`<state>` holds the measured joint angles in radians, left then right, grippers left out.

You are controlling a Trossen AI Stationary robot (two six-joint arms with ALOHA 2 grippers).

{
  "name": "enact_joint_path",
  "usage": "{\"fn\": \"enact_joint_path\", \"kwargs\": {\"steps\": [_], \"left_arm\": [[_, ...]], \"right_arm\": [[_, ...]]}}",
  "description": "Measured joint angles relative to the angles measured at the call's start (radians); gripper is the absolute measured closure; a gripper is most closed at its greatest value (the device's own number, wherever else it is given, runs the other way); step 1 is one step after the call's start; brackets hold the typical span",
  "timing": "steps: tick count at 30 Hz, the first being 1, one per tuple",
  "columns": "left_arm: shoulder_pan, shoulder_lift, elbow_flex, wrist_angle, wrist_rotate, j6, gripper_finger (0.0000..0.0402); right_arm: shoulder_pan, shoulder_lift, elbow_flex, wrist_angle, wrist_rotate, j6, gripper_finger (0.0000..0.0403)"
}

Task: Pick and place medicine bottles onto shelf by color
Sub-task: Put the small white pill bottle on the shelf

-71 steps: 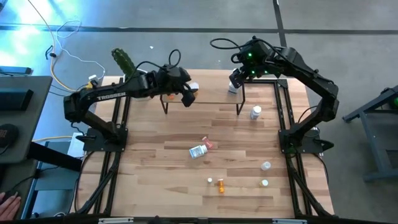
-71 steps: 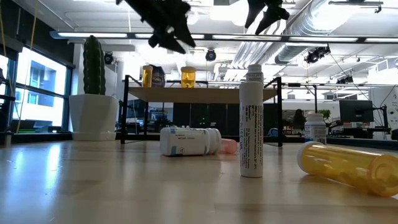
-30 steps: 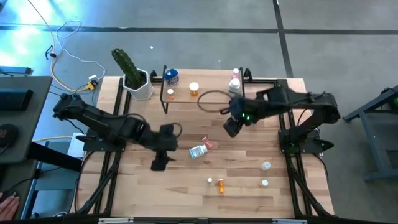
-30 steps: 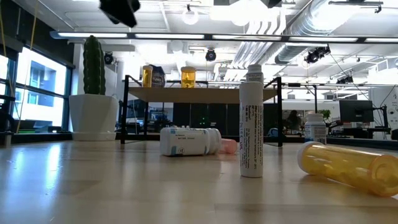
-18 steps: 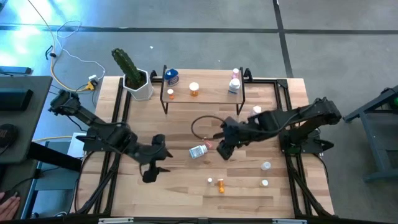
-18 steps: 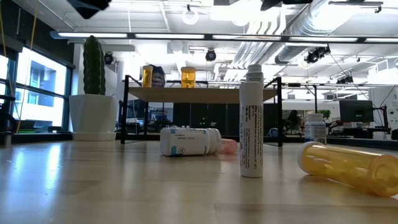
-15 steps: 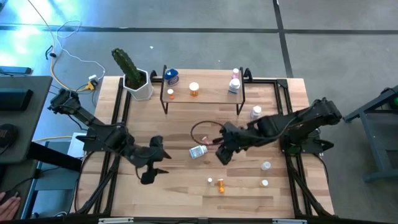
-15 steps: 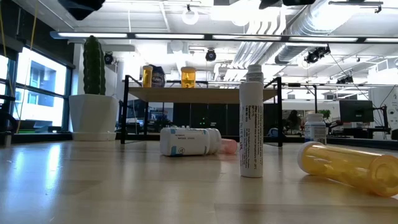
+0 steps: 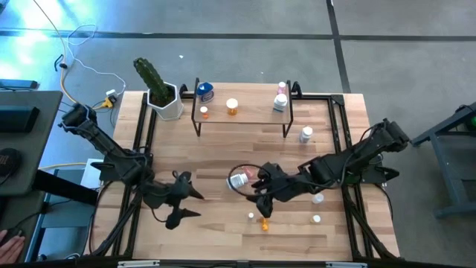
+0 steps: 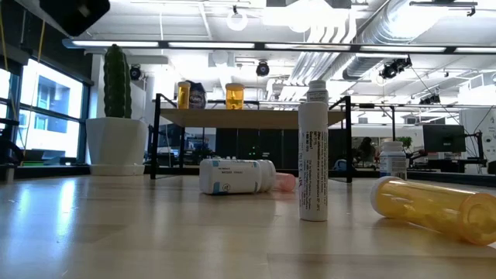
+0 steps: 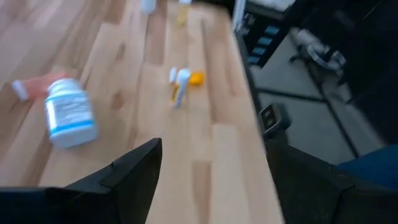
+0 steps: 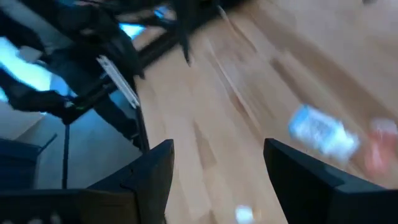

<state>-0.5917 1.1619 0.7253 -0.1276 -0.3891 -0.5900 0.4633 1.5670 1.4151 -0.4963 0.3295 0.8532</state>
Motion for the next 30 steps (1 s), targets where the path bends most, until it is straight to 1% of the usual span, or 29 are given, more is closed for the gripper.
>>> {"fn": "enact_joint_path", "kwargs": {"steps": [5,8,11,18,23,30], "left_arm": [[-0.005,0.0,-0.013,0.165,-0.038,0.052,0.0122],[-0.002,0.0,-0.013,0.25,-0.055,0.074,0.0122],[0.007,0.0,-0.013,0.295,-0.058,0.089,0.0122],[0.017,0.0,-0.013,0.312,-0.081,0.026,0.0122],[0.017,0.0,-0.013,0.304,-0.123,0.019,0.0122],[0.017,0.0,-0.013,0.304,-0.169,0.017,0.0122]], "right_arm": [[0.003,0.0,0.0,0.092,0.013,-0.229,0.0164],[0.004,0.0,0.0,0.138,0.013,-0.326,0.0164],[0.014,0.003,0.0,0.142,0.012,-0.391,0.0164],[0.056,0.043,0.001,0.137,-0.006,-0.542,0.0164],[0.072,0.102,0.001,0.125,-0.05,-0.603,0.0164],[0.071,0.169,0.001,0.113,-0.06,-0.671,0.0164]]}}
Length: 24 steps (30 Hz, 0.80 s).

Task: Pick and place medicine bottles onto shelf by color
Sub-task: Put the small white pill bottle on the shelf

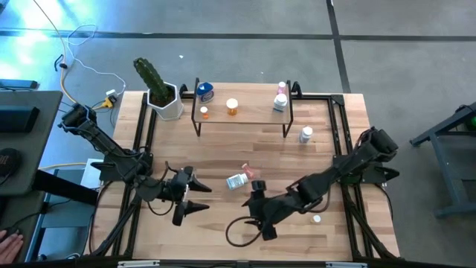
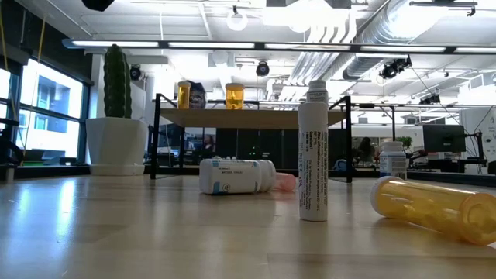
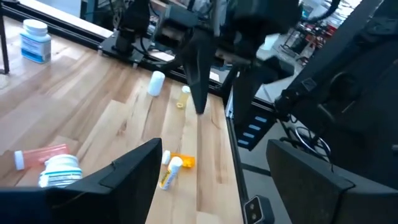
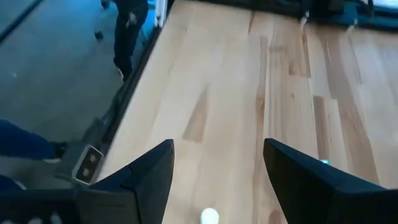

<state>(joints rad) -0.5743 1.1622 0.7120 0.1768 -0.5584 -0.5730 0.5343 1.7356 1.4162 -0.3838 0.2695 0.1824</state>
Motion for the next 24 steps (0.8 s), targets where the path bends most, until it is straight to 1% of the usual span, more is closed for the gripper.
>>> {"fn": "enact_joint_path", "kwargs": {"steps": [6,12,16,24], "left_arm": [[0.0,0.0,0.0,0.0,-0.011,0.0,0.0122],[0.0,0.0,0.0,-0.014,-0.011,0.0,0.0122],[-0.001,0.0,0.0,-0.046,-0.011,0.0,0.0122],[0.0,0.0,0.0,-0.057,-0.006,-0.001,0.0122]], "right_arm": [[-0.012,0.071,0.0,-0.079,0.007,0.02,0.0164],[-0.01,0.151,0.0,-0.106,-0.041,0.062,0.0164],[-0.008,0.194,0.0,-0.114,-0.046,0.089,0.0164],[-0.01,0.217,0.0,-0.162,-0.037,0.134,0.0166]]}}
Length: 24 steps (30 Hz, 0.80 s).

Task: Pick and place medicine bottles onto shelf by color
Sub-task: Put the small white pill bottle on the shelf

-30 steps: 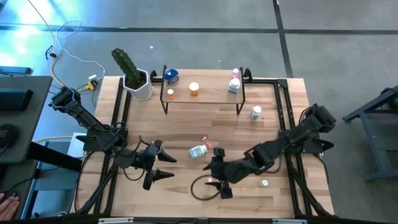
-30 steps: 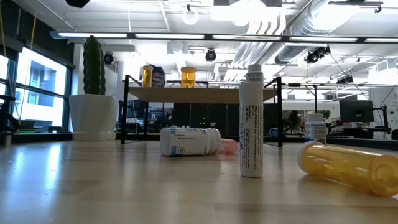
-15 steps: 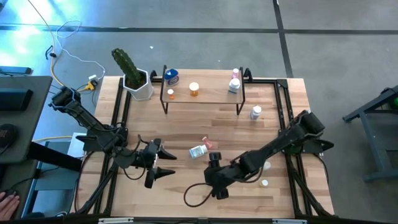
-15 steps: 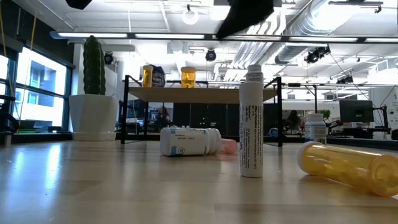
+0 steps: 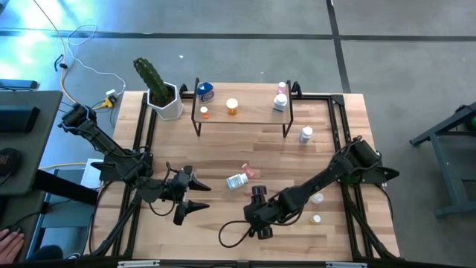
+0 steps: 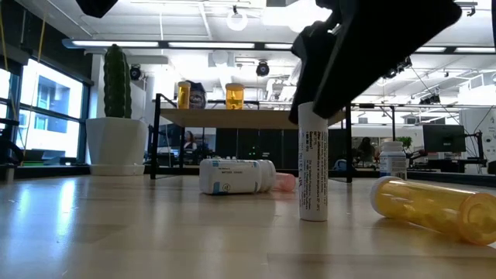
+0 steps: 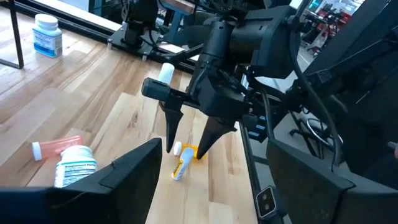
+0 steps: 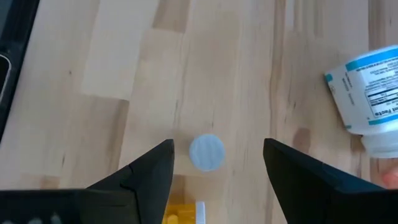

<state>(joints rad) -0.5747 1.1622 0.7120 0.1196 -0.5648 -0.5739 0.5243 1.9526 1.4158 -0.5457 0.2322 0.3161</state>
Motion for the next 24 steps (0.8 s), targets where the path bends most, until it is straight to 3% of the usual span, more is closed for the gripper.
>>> {"fn": "enact_joint_path", "kwargs": {"steps": [16,24], "left_arm": [[0.0,0.0,0.0,-0.027,0.003,0.0,0.0122],[0.0,0.0,0.0,-0.028,0.003,0.0,0.0122]], "right_arm": [[0.0,0.0,0.0,0.004,0.0,0.018,0.0243],[0.0,0.02,0.0,0.008,-0.023,0.027,0.0253]]}}
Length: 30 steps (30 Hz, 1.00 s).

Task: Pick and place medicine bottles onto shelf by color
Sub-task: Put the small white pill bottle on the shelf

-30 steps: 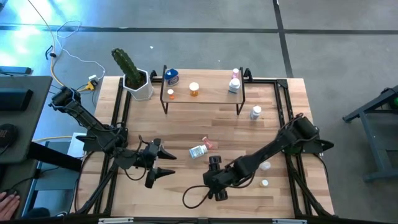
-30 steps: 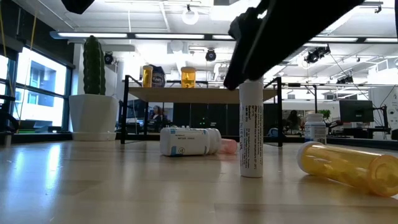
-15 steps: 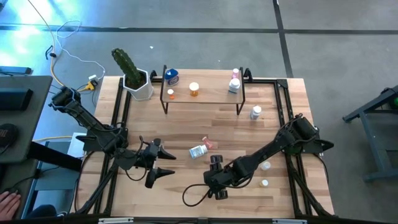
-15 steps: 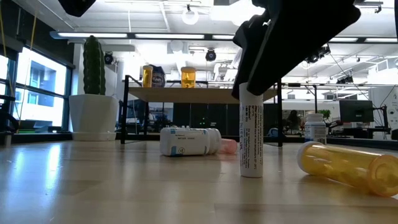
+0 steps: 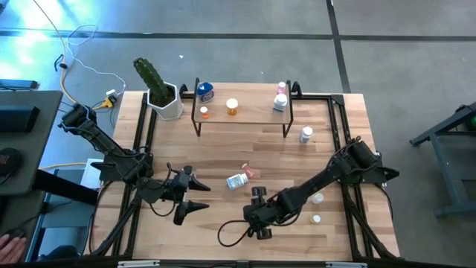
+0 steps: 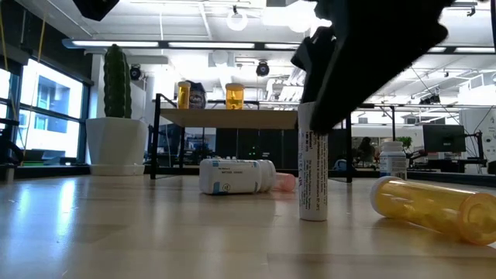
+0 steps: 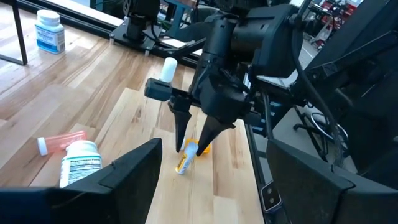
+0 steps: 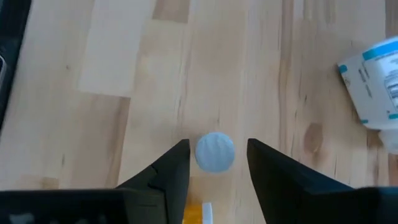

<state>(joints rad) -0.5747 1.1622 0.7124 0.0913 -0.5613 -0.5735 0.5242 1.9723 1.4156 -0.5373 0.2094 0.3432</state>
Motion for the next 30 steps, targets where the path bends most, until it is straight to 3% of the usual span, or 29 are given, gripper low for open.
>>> {"fn": "enact_joint_path", "kwargs": {"steps": [10,22,30], "left_arm": [[0.0,0.0,0.0,-0.02,0.0,-0.006,0.0122],[0.0,0.0,0.0,-0.02,0.0,-0.01,0.0122],[0.0,0.0,0.0,-0.02,0.0,-0.009,0.0122]], "right_arm": [[0.0,-0.001,0.0,0.003,-0.001,0.023,0.0256],[0.0,-0.001,0.0,0.003,-0.004,0.037,0.0328],[0.0,-0.002,0.0,0.004,-0.023,0.086,0.0334]]}}
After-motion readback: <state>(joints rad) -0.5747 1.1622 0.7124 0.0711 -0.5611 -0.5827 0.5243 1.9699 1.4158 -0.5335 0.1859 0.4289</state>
